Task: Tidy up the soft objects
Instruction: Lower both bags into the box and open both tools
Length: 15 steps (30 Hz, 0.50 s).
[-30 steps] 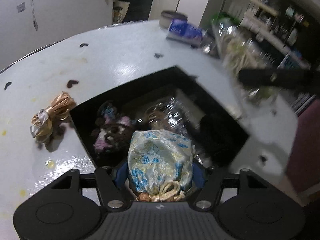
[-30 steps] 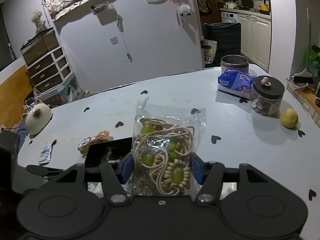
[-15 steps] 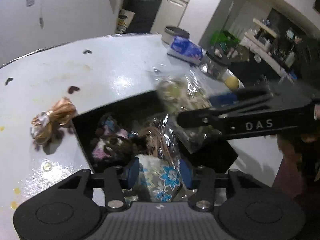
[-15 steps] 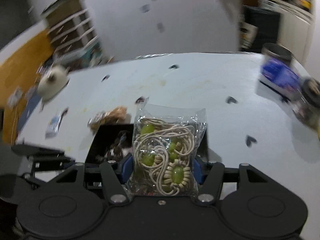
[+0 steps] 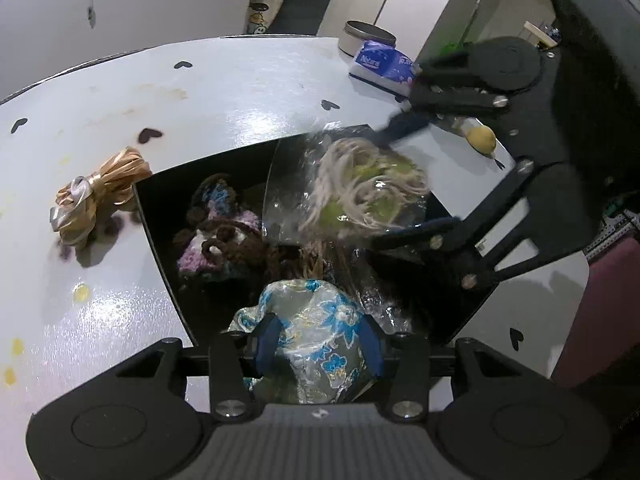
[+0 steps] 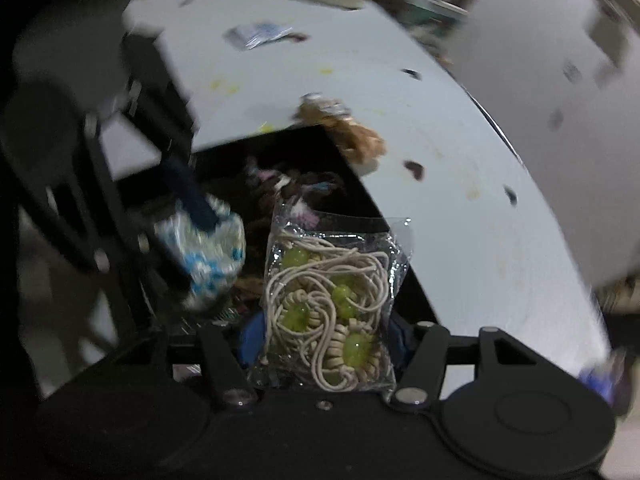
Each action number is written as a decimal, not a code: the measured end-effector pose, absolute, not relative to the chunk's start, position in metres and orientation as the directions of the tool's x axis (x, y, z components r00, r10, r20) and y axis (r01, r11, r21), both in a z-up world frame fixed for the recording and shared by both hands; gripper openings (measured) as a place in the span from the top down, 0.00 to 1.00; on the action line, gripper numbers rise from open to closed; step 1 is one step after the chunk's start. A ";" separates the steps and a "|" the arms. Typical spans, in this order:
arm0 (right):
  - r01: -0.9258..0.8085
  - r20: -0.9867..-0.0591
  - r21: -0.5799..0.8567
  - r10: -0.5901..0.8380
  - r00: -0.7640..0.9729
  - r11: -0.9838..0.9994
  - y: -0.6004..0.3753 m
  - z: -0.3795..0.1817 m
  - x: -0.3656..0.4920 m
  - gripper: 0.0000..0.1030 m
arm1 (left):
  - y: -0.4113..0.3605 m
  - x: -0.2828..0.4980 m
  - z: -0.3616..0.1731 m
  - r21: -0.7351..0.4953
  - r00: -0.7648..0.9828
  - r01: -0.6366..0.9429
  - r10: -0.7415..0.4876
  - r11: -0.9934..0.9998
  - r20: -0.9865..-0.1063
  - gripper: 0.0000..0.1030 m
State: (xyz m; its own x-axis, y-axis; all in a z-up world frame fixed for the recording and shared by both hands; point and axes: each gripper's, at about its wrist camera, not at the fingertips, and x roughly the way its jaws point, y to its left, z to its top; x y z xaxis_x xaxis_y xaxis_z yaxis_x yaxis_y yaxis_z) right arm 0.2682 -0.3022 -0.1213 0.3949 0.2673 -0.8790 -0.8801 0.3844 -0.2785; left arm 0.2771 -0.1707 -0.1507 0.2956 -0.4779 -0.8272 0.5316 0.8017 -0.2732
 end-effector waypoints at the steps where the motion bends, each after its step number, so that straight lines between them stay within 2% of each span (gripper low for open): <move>1: -0.880 -0.873 -0.334 0.241 0.424 0.338 -0.298 -0.126 0.266 0.27 | -0.171 0.276 -0.150 -0.272 0.299 0.528 -0.476 0.804 -0.827 0.56; 2: -0.869 -0.860 -0.391 0.216 0.462 0.302 -0.296 -0.129 0.264 0.17 | -0.171 0.275 -0.150 -0.272 0.303 0.523 -0.475 0.808 -0.826 0.56; 3: -0.857 -0.846 -0.433 0.202 0.493 0.280 -0.296 -0.131 0.262 0.15 | -0.170 0.274 -0.150 -0.273 0.307 0.518 -0.474 0.810 -0.825 0.56; 7: -0.818 -0.821 -0.472 0.174 0.544 0.328 -0.301 -0.128 0.267 0.13 | -0.168 0.271 -0.149 -0.279 0.317 0.503 -0.475 0.818 -0.821 0.56; 9: -0.810 -0.821 -0.474 0.159 0.548 0.345 -0.304 -0.127 0.268 0.16 | -0.168 0.270 -0.147 -0.278 0.321 0.503 -0.476 0.818 -0.819 0.56; 12: -0.813 -0.827 -0.466 0.156 0.540 0.349 -0.306 -0.122 0.260 0.26 | -0.169 0.268 -0.144 -0.275 0.327 0.509 -0.479 0.816 -0.814 0.56; 15: -0.838 -0.848 -0.381 0.214 0.486 0.391 -0.308 -0.111 0.254 0.32 | -0.170 0.267 -0.137 -0.285 0.330 0.520 -0.497 0.805 -0.802 0.56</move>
